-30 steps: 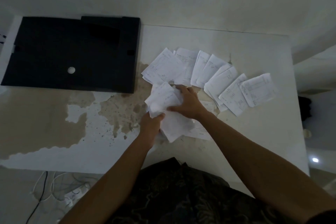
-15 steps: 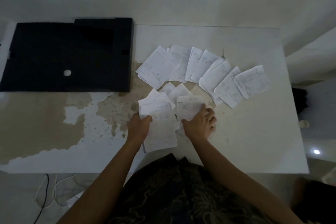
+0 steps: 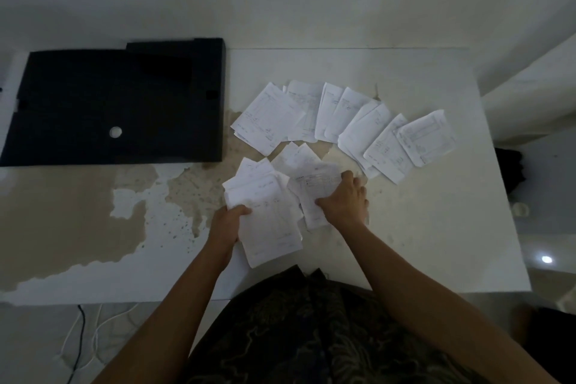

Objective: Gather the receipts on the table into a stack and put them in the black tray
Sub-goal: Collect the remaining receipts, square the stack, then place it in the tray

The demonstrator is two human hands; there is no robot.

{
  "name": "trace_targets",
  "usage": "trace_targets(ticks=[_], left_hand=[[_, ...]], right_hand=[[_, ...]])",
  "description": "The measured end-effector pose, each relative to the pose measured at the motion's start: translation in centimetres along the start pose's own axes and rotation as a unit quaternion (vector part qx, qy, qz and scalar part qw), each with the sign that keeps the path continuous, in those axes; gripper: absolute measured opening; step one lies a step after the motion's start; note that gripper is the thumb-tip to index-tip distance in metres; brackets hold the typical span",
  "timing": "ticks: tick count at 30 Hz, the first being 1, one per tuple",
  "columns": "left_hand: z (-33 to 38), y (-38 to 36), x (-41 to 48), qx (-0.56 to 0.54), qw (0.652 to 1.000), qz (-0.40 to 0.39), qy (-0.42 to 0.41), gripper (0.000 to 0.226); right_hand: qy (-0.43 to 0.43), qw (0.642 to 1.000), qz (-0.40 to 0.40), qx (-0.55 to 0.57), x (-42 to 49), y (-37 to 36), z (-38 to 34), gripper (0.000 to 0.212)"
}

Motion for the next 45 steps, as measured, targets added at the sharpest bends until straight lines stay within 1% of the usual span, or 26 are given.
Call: trace_targets(ticks=[3, 6, 7, 8, 10, 12, 13, 15, 18, 20, 23, 25, 28, 30, 32, 33, 34, 35, 37, 39, 40, 41, 43, 45], left_hand=[[-1.3, 1.5, -0.2, -0.062, 0.998, 0.014, 0.023, 0.04], [-2.3, 2.4, -0.6, -0.116, 0.993, 0.007, 0.033, 0.035], [-2.5, 2.3, -0.9, -0.13, 0.991, -0.002, 0.036, 0.033], [-2.5, 2.1, -1.2, -0.143, 0.989, -0.011, 0.038, 0.031], [-2.7, 1.8, -1.6, -0.161, 0.986, -0.027, 0.045, 0.029], [-3.0, 1.7, -1.7, -0.173, 0.983, -0.038, 0.052, 0.031], [-3.0, 1.8, -1.6, -0.178, 0.982, -0.038, 0.056, 0.03], [-3.2, 1.9, -1.4, -0.177, 0.982, -0.035, 0.062, 0.02], [-3.5, 1.8, -1.1, -0.169, 0.983, -0.04, 0.062, 0.01], [-3.8, 1.8, -0.9, -0.177, 0.981, -0.04, 0.062, 0.011], [-4.4, 1.8, -0.6, -0.187, 0.979, -0.037, 0.07, 0.01], [-4.7, 1.7, -0.5, -0.198, 0.976, -0.04, 0.075, 0.011], [-5.0, 1.7, -0.4, -0.201, 0.976, -0.037, 0.067, 0.013], [-5.0, 1.7, -0.5, -0.205, 0.976, -0.042, 0.06, 0.015], [-4.9, 1.6, -0.7, -0.208, 0.975, -0.046, 0.059, 0.015], [-4.8, 1.6, -0.9, -0.205, 0.976, -0.046, 0.058, 0.013], [-4.7, 1.6, -1.0, -0.2, 0.977, -0.044, 0.056, 0.012], [-4.6, 1.6, -1.1, -0.191, 0.979, -0.044, 0.053, 0.011], [-4.5, 1.6, -1.2, -0.176, 0.982, -0.041, 0.05, 0.009], [-4.5, 1.7, -1.2, -0.172, 0.983, -0.036, 0.048, 0.01], [-4.6, 1.8, -1.2, -0.171, 0.984, -0.035, 0.047, 0.01], [-4.7, 1.8, -1.2, -0.169, 0.984, -0.035, 0.045, 0.01], [-4.8, 1.6, -1.2, -0.169, 0.984, -0.039, 0.042, 0.011], [-4.8, 1.4, -1.3, -0.172, 0.984, -0.035, 0.041, 0.012]], right_hand=[[-0.009, 0.988, -0.031, 0.154, -0.1, 0.1, -0.1, 0.055], [0.005, 0.981, -0.041, 0.191, -0.5, -0.1, -0.4, 0.03], [0.011, 0.98, -0.044, 0.191, -0.8, -0.4, -0.7, 0.027], [0.033, 0.986, -0.036, 0.162, -1.0, -0.7, -1.1, 0.027], [0.112, 0.992, -0.019, 0.05, -0.9, -1.8, -2.6, 0.031], [0.165, 0.985, -0.041, -0.009, -0.4, -3.0, -4.0, 0.033], [0.176, 0.982, -0.061, -0.017, 0.2, -3.5, -4.5, 0.035], [0.188, 0.977, -0.089, -0.036, 1.3, -4.1, -5.6, 0.042], [0.226, 0.967, -0.104, -0.06, 1.7, -4.5, -7.3, 0.049], [0.248, 0.96, -0.111, -0.064, 1.2, -5.0, -8.0, 0.048], [0.271, 0.954, -0.116, -0.049, 0.1, -6.0, -8.3, 0.04], [0.249, 0.96, -0.131, -0.006, -0.5, -6.5, -8.0, 0.042], [0.181, 0.968, -0.148, 0.091, -1.0, -6.3, -7.4, 0.055], [0.137, 0.967, -0.153, 0.153, -0.9, -5.7, -7.1, 0.068], [0.091, 0.964, -0.161, 0.19, -0.5, -5.1, -6.4, 0.083], [0.08, 0.964, -0.17, 0.187, -0.3, -5.0, -6.2, 0.086], [0.081, 0.965, -0.183, 0.167, -0.1, -5.2, -6.0, 0.083], [0.09, 0.966, -0.199, 0.14, 0.0, -5.5, -5.9, 0.075], [0.109, 0.966, -0.218, 0.082, 0.0, -6.4, -5.9, 0.052], [0.159, 0.968, -0.191, 0.02, -0.4, -6.8, -6.4, 0.034], [0.192, 0.968, -0.158, -0.021, -0.5, -6.9, -6.6, 0.032], [0.212, 0.968, -0.126, -0.047, -0.7, -7.0, -6.7, 0.037], [0.22, 0.969, -0.098, -0.061, -1.7, -7.2, -6.6, 0.056], [0.245, 0.962, -0.088, -0.087, -2.8, -7.4, -6.7, 0.062]])
Point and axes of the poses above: each hand's wrist, its own x-axis towards the middle knuckle, its own y-axis out of the back of the hand, z = x × y, the point moved 7 cm from there along x, towards the middle knuckle, and after that the axes turned 8 degrees about x, right-handed, at the moved point
